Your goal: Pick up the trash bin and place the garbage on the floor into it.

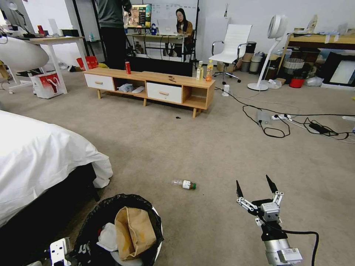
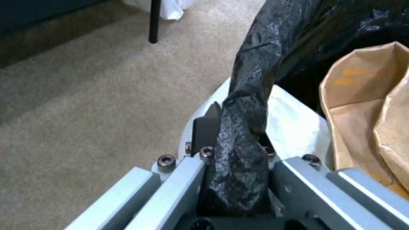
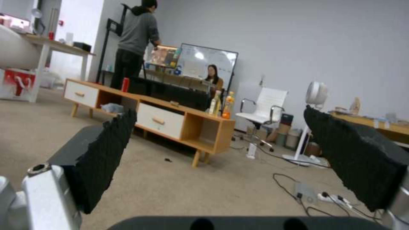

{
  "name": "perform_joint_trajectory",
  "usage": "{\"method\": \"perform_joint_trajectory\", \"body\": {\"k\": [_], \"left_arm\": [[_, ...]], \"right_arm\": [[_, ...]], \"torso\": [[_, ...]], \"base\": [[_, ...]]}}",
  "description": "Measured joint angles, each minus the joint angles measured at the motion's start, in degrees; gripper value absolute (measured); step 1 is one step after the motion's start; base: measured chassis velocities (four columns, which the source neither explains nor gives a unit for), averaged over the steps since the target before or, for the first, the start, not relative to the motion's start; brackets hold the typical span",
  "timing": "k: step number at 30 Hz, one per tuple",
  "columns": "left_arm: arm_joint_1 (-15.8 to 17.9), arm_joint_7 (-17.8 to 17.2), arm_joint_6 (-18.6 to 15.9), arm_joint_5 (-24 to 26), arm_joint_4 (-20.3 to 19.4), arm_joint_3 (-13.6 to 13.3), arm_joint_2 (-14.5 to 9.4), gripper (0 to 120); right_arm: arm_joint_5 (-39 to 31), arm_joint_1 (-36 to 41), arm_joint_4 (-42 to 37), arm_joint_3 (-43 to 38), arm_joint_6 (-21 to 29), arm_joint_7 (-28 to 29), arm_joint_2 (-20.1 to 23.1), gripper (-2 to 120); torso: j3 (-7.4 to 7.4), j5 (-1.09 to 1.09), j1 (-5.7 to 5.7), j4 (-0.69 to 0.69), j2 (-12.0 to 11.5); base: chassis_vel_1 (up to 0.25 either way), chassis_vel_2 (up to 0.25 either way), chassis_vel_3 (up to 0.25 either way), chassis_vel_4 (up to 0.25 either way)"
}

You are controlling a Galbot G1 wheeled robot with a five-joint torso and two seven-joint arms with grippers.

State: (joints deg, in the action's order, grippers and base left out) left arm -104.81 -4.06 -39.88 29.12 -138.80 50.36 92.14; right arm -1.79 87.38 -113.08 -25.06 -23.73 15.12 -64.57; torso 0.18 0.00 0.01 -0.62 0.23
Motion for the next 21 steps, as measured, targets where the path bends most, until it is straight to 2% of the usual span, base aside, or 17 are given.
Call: {"method": "perform_joint_trajectory", "body": {"k": [8,21], "left_arm": [[-0.09,0.00,-0.03,0.04,-0.17,0.06,0.00,1],[-0.08,-0.01,-0.03,0.04,-0.24,0.10,0.00,1]], "right_arm": [[-0.19,-0.31,0.15,0.11,0.00,0.03,0.30,100],[-0.33,-0.44,0.37,0.23,0.00,0.07,0.31,100]], "torso": [[0.00,0.00,0.00,0.00,0.00],[0.00,0.00,0.00,0.00,0.00]], "base": [[0.027,0.032,0.028,0.025],[0.092,0.093,0.088,0.096]]}}
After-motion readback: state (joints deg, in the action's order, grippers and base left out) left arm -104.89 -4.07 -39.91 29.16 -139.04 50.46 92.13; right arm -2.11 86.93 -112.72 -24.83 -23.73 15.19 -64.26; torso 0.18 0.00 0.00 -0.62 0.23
